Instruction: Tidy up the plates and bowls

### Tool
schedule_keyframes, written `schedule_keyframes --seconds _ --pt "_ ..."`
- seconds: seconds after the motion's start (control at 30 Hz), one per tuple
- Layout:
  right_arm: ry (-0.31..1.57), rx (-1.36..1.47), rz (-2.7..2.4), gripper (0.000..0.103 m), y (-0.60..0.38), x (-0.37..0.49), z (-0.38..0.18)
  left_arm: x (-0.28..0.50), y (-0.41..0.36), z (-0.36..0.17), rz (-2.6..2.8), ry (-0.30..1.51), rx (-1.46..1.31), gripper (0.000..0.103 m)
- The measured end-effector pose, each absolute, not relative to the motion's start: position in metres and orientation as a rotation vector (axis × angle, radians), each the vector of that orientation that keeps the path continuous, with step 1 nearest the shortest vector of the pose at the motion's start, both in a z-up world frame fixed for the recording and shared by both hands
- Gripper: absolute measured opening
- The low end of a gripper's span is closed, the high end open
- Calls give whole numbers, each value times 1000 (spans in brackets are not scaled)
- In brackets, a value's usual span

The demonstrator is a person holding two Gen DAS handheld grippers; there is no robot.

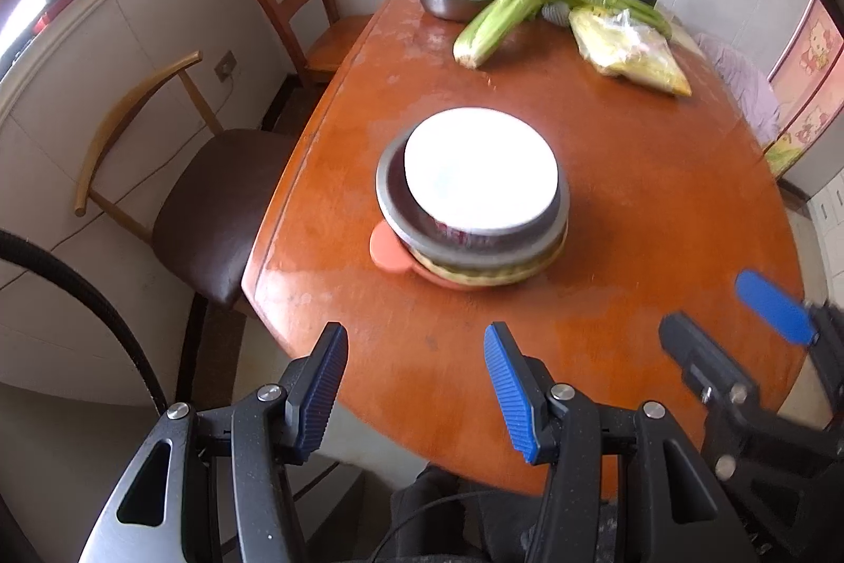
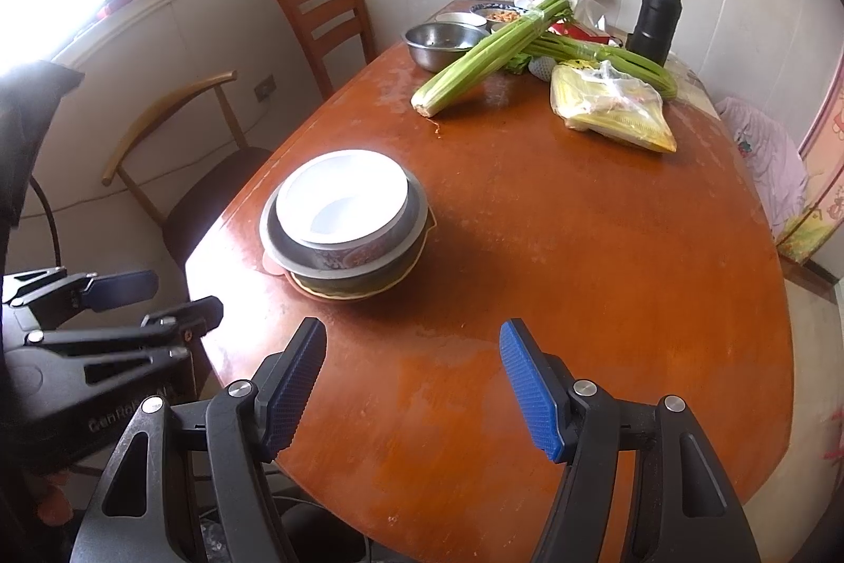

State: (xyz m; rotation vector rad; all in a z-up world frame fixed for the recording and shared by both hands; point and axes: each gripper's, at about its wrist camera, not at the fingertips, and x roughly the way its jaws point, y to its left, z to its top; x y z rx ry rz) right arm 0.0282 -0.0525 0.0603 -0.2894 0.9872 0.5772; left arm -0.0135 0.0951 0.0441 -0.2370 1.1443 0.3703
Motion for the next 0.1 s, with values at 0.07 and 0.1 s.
schedule_keyframes --seconds 0.07,0.1 --pt "992 -293 574 70 -54 32 58 -8 105 50 398 1104 -244 54" --pt "996 -295 569 70 -55 34 56 -7 110 52 409 1094 -251 54"
